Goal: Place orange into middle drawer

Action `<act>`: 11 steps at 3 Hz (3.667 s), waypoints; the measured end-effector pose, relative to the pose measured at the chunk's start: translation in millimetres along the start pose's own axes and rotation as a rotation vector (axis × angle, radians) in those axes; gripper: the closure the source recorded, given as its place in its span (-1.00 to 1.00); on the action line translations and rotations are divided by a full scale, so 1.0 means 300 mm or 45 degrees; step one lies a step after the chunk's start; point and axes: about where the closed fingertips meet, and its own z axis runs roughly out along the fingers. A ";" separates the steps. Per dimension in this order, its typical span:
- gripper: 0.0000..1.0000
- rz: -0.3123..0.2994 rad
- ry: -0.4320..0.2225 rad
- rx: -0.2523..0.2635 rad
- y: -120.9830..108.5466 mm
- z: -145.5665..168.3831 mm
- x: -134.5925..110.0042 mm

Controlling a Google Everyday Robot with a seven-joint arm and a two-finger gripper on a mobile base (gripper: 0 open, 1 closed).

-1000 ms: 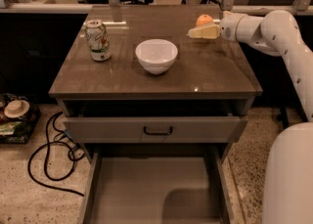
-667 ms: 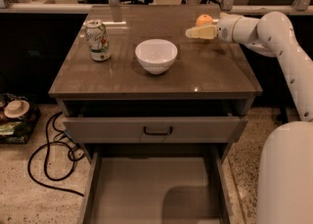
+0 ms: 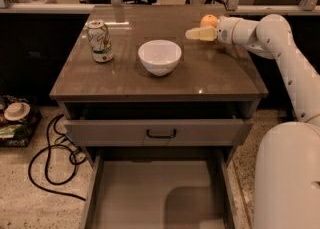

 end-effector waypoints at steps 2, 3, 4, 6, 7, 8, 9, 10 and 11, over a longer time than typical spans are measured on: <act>-0.16 0.032 0.002 0.008 -0.004 0.032 0.028; 0.30 0.033 0.004 0.002 0.003 0.041 0.031; 0.77 0.034 0.005 -0.004 0.011 0.051 0.034; 1.00 0.043 0.008 -0.022 0.027 0.073 0.039; 1.00 0.049 -0.012 -0.044 0.021 0.045 -0.007; 1.00 0.027 -0.037 -0.028 -0.006 -0.031 -0.084; 1.00 -0.024 -0.046 0.029 -0.039 -0.130 -0.164; 1.00 -0.067 -0.062 0.086 -0.052 -0.230 -0.233; 1.00 -0.106 -0.096 0.137 -0.046 -0.323 -0.289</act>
Offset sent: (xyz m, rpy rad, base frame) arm 0.0045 0.0007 -0.0070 0.0123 0.0115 -0.0112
